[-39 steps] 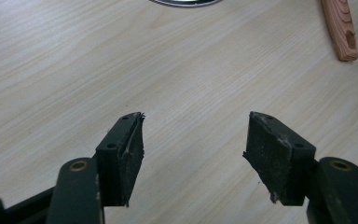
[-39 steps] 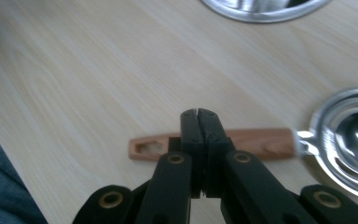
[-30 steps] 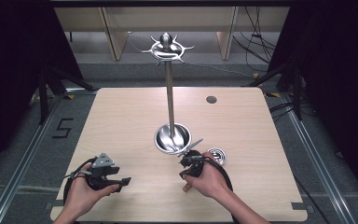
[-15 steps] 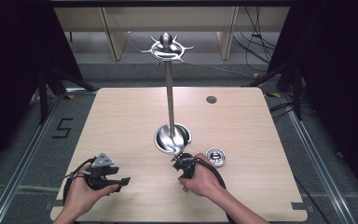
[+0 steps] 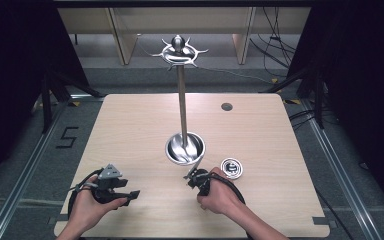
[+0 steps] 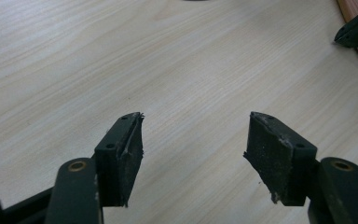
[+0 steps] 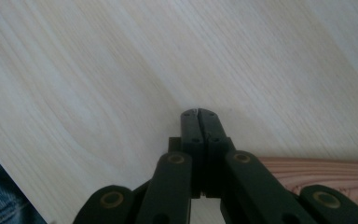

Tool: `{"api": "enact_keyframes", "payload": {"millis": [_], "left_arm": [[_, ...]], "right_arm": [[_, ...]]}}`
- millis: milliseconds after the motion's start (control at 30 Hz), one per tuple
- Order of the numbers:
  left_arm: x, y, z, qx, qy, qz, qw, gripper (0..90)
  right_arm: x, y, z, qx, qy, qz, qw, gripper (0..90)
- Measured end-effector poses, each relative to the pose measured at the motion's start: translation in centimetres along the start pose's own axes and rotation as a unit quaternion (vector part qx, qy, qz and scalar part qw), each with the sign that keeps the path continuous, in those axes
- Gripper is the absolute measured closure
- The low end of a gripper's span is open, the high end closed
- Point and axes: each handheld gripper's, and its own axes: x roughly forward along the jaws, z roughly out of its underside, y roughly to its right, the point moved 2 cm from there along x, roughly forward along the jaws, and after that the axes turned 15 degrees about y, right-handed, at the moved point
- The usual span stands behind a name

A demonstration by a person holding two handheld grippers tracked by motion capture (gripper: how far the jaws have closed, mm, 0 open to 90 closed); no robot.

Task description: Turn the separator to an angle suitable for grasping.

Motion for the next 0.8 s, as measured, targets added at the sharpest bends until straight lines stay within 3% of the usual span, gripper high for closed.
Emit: {"api": "enact_keyframes", "payload": {"millis": [167,200,333,400,433,467,500,533,567,600,633,700,800], "left_arm": [[0.0,-0.1,0.0,0.0,0.002,-0.004,1.0,35.6],[0.0,0.0,0.0,-0.002,0.003,-0.002,1.0,35.6],[0.1,0.0,0.1,0.002,-0.001,-0.004,1.0,35.5],[0.1,0.0,0.1,0.002,-0.001,-0.005,1.0,35.5],[0.1,0.0,0.1,0.002,-0.002,-0.005,1.0,35.5],[0.1,0.0,0.1,0.002,-0.002,-0.005,1.0,35.5],[0.1,0.1,0.1,0.0,-0.001,-0.003,1.0,35.5],[0.1,0.1,0.1,-0.001,-0.002,-0.001,1.0,35.4],[0.2,0.1,0.1,0.001,-0.006,-0.006,1.0,35.4],[0.2,0.1,0.1,0.001,-0.005,-0.005,1.0,35.4],[0.2,0.2,0.1,0.001,-0.005,-0.005,1.0,35.4],[0.3,0.2,0.1,0.001,-0.005,-0.004,1.0,35.3],[0.3,0.3,0.1,-0.002,-0.005,0.001,1.0,35.3]], "right_arm": [[-0.8,0.4,1.3,0.005,-0.014,0.004,0.9999,90.0],[-1.4,0.8,2.1,0.026,-0.024,-0.001,0.9994,90.0],[-2.3,1.7,3.7,0.039,-0.033,0.004,0.9987,90.0],[-2.8,2.1,4.6,0.058,-0.041,0.004,0.9975,90.0],[-3.1,2.6,5.1,0.049,-0.038,0.009,0.998,90.0],[-3.6,2.8,5.6,0.078,-0.045,0.017,0.9958,90.0],[-3.7,3.3,6.1,0.061,-0.043,0.017,0.9971,90.0],[-4.2,3.4,6.6,0.095,-0.052,0.021,0.9939,90.0],[-4.5,4.1,7.2,0.089,-0.049,0.023,0.9945,90.0],[-4.8,4.5,7.7,0.1,-0.055,0.029,0.9931,90.0],[-5.2,4.8,8.1,0.125,-0.063,0.039,0.9894,90.0],[-5.7,6.2,9.4,0.122,-0.065,0.046,0.9893,90.0],[-6.3,7.7,10.7,0.144,-0.072,0.055,0.9854,90.0]]}}
